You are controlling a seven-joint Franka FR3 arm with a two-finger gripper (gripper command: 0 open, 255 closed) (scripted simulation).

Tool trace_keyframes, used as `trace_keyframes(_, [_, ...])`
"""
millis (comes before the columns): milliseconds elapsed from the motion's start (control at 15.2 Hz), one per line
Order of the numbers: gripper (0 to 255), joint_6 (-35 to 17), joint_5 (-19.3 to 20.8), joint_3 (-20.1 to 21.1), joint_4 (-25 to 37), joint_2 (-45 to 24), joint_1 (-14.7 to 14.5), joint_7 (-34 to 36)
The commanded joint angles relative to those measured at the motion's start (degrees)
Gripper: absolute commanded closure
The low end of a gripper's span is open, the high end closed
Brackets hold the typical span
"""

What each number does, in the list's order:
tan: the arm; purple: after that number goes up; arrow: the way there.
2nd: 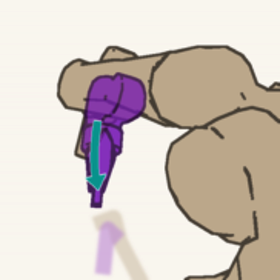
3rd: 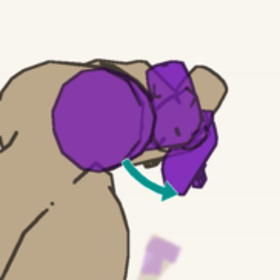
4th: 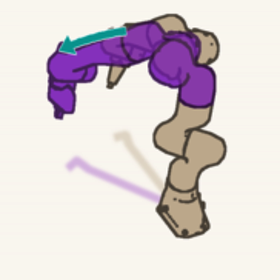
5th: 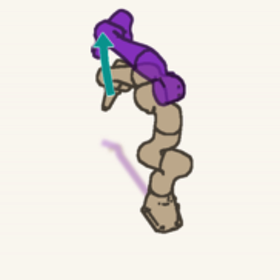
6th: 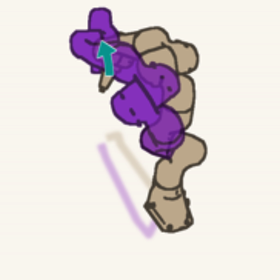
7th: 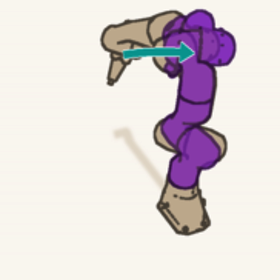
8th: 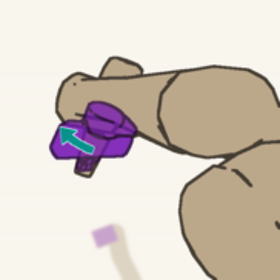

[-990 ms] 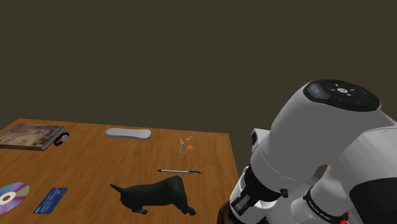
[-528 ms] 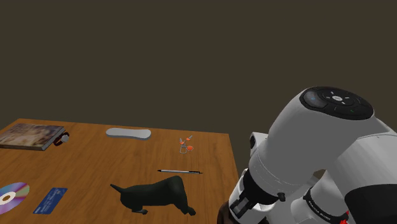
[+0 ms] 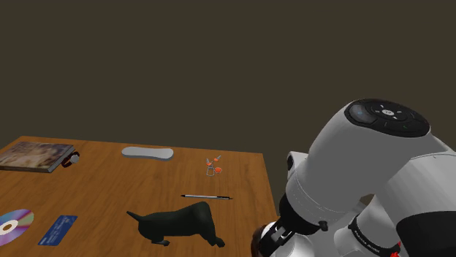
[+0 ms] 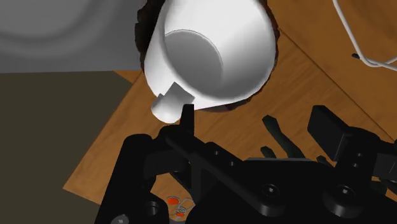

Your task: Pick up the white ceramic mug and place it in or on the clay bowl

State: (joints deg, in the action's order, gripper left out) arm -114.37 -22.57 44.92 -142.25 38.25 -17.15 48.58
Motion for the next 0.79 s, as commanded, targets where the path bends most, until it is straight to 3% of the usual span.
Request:
trace_keyframes(0, [0,2.11,0.35,-0.86,1.37,0.64,-0.15,0.02])
trace_keyframes(198, [0,7.72,1.43,-3.03,5.65,1.89,-0.32,0.19])
trace_keyframes(726, [0,7.72,1.43,-3.03,5.65,1.89,-0.32,0.19])
